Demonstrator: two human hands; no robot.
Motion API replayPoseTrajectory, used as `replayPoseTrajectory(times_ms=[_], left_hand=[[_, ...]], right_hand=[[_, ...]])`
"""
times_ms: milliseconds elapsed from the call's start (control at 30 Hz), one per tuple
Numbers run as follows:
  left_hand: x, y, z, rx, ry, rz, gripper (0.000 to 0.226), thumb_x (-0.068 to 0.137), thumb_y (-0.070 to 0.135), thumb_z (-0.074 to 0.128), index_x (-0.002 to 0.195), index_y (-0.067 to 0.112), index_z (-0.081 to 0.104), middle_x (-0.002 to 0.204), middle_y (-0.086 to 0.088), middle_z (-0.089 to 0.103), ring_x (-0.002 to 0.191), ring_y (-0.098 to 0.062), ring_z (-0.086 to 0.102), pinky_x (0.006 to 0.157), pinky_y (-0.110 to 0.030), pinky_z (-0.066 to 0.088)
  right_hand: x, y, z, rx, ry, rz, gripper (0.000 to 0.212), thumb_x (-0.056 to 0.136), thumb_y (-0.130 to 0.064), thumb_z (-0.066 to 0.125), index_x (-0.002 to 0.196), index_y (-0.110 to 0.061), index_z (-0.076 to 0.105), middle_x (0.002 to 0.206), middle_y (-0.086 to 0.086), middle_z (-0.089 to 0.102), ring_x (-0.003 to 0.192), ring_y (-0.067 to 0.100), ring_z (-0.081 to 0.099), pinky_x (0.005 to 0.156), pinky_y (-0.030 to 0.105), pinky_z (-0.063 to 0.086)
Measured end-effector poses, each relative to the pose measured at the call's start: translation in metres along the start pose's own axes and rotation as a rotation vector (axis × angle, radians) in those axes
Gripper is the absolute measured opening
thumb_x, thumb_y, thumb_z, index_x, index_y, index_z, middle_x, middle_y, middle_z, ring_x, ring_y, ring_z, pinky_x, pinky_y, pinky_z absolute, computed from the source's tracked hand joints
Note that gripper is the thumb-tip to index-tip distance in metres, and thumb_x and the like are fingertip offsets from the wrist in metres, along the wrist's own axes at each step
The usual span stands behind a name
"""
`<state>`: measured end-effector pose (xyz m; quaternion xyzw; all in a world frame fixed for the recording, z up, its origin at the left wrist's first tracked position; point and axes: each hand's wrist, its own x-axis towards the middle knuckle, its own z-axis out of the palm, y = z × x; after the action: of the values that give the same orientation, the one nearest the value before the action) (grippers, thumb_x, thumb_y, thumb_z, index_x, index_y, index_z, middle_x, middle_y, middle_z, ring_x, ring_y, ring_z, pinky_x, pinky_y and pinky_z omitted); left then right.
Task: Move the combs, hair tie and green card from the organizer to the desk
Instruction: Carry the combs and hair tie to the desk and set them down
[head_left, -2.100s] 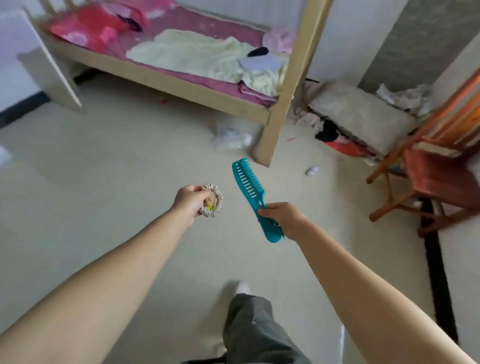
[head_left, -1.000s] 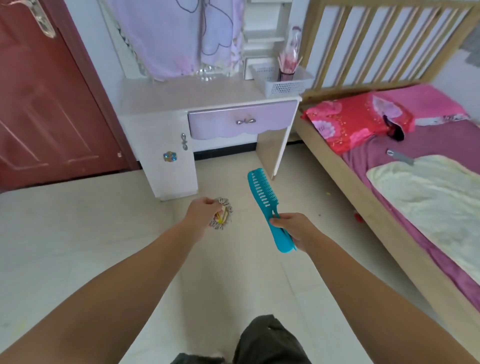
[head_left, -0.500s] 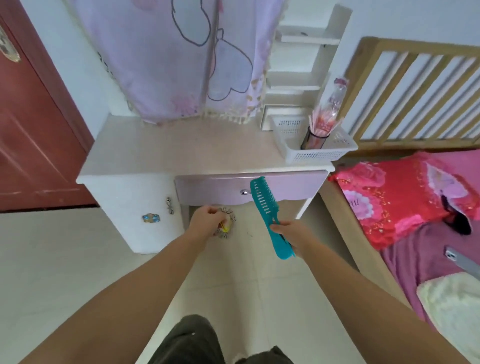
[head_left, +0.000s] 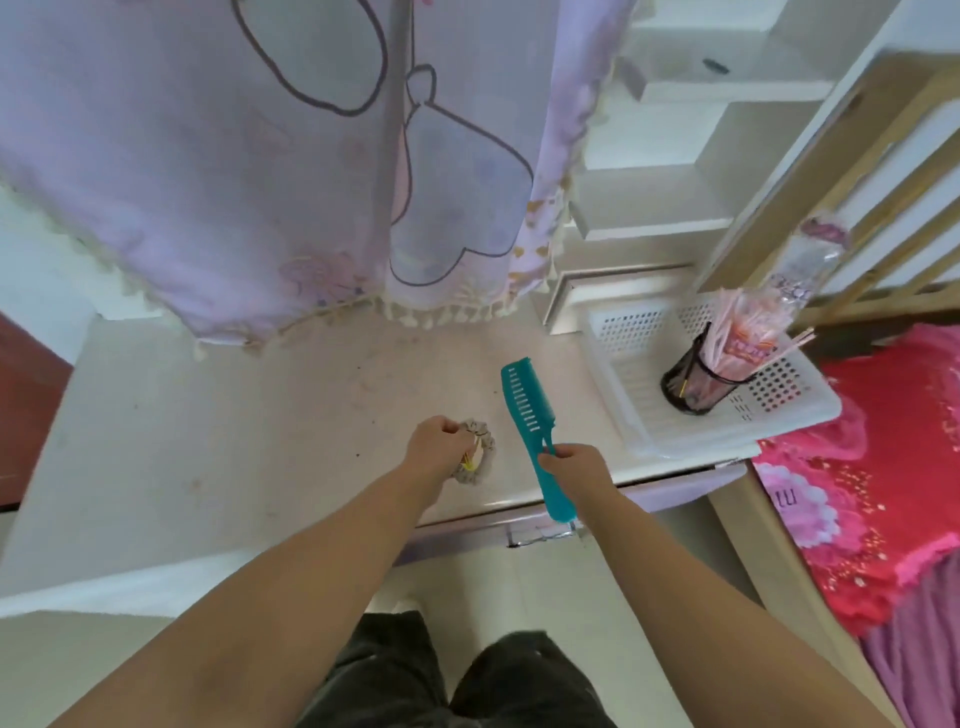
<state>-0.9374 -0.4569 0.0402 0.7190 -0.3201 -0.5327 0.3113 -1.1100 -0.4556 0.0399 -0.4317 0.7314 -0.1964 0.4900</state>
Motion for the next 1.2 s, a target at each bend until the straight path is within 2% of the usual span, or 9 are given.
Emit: replayPoseTrajectory(times_ms=[267,433,500,567,633,733,867,1100,1200], left_hand=[[0.057,0.002,0.023,0.045,0.020,-0.102,0.003,0.080,0.011,0.057,0.080,0.011,0.054,0.088,-0.012,0.058,0.079,-0.024,0.053,0.069,-0.033,0.045],[0.068,-0.006,0.017,0.217,0.096,-0.019,0.016,0.085,0.021,0.054,0.097,0.012,0.060,0.098,-0.007,0.063,0.087,-0.021,0.055,0.073,-0.030,0.041],[0.067,-0.009,0.012,0.301,0.131,0.049,0.026,0.086,0.023,0.054,0.110,0.012,0.060,0.108,-0.007,0.062,0.092,-0.019,0.055,0.078,-0.027,0.040],[0.067,-0.014,0.002,0.416,0.160,0.120,0.033,0.088,0.018,0.050,0.120,0.010,0.056,0.121,-0.011,0.055,0.104,-0.024,0.055,0.086,-0.028,0.042],[0.066,-0.022,-0.009,0.577,0.154,0.218,0.039,0.088,0.016,0.047,0.126,0.010,0.051,0.131,-0.012,0.048,0.116,-0.027,0.049,0.096,-0.034,0.041],[0.062,-0.039,-0.023,0.893,0.078,0.360,0.047,0.088,0.020,0.046,0.134,0.014,0.041,0.143,-0.008,0.037,0.129,-0.026,0.035,0.107,-0.038,0.032],[0.061,-0.053,-0.030,1.092,0.011,0.404,0.055,0.089,0.026,0.043,0.142,0.020,0.028,0.154,-0.004,0.023,0.140,-0.024,0.022,0.115,-0.037,0.020],[0.072,-0.029,-0.039,1.184,-0.121,0.476,0.047,0.088,0.024,0.042,0.134,0.018,0.034,0.142,-0.008,0.032,0.129,-0.028,0.030,0.103,-0.041,0.031],[0.069,-0.007,-0.034,1.186,-0.205,0.681,0.045,0.088,0.022,0.044,0.133,0.016,0.039,0.133,-0.011,0.045,0.120,-0.030,0.042,0.095,-0.042,0.038]], right_hand=[[0.060,-0.011,0.022,-0.076,-0.011,0.072,0.021,0.087,-0.017,0.056,0.094,-0.004,0.071,0.093,0.021,0.070,0.079,0.030,0.062,0.078,0.042,0.053],[0.067,-0.007,0.021,-0.113,0.043,-0.004,0.031,0.089,-0.019,0.051,0.075,0.004,0.065,0.061,0.012,0.050,0.055,0.020,0.042,0.050,0.026,0.032],[0.071,-0.004,0.015,-0.143,0.113,-0.046,0.038,0.090,-0.016,0.050,0.052,-0.006,0.050,0.051,0.005,0.041,0.044,0.016,0.034,0.038,0.015,0.024],[0.075,-0.003,0.011,-0.186,0.166,-0.100,0.044,0.090,-0.014,0.050,0.049,-0.013,0.035,0.056,0.005,0.040,0.043,0.012,0.033,0.034,0.012,0.027],[0.076,0.000,0.009,-0.256,0.168,-0.129,0.036,0.092,-0.017,0.047,0.057,-0.014,0.040,0.079,0.008,0.046,0.057,0.018,0.045,0.048,0.015,0.040],[0.076,0.005,0.009,-0.337,0.153,-0.161,0.014,0.092,-0.018,0.047,0.092,-0.009,0.058,0.097,0.007,0.043,0.087,0.030,0.052,0.078,0.042,0.051],[0.072,0.009,0.011,-0.384,0.185,-0.159,0.036,0.091,-0.015,0.048,0.126,-0.015,0.050,0.112,0.011,0.045,0.101,0.029,0.047,0.088,0.043,0.048],[0.039,0.015,0.004,-0.392,0.356,-0.042,0.041,0.093,-0.028,0.044,0.133,-0.017,0.044,0.129,0.012,0.047,0.115,0.028,0.046,0.098,0.046,0.042],[0.002,0.030,0.008,-0.389,0.508,0.016,0.040,0.093,-0.030,0.043,0.132,-0.019,0.045,0.133,0.009,0.047,0.122,0.027,0.043,0.102,0.044,0.038]])
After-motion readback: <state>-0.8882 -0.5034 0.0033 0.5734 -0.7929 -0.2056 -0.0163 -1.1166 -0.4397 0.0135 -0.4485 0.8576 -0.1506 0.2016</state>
